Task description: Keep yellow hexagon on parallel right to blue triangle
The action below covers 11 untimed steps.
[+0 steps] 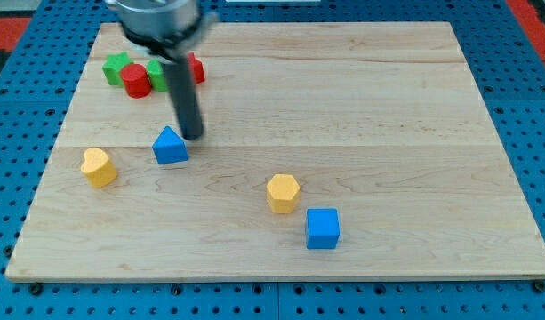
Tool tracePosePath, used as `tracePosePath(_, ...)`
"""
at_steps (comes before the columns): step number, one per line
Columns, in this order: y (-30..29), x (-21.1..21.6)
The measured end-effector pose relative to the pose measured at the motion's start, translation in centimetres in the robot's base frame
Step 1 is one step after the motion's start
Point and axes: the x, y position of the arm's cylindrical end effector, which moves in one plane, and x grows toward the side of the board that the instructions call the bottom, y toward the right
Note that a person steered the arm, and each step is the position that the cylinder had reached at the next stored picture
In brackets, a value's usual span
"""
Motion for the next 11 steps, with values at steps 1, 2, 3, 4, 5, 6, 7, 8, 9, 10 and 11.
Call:
tracePosePath(1, 2.5, 2.8)
tracePosePath(2, -6.7, -1.3)
tracePosePath(3, -11.0, -3.7)
tracePosePath(4, 3.2, -3.7)
tracePosePath(5, 15.6, 1.9)
tracePosePath(6, 15.5, 7.9)
tracePosePath(7, 9.3, 7.2)
tracePosePath(8, 4.5, 6.8)
tracePosePath(9, 6.3, 10.3)
tracePosePath(10, 0.5, 9.7)
tracePosePath(11, -6.0, 4.2)
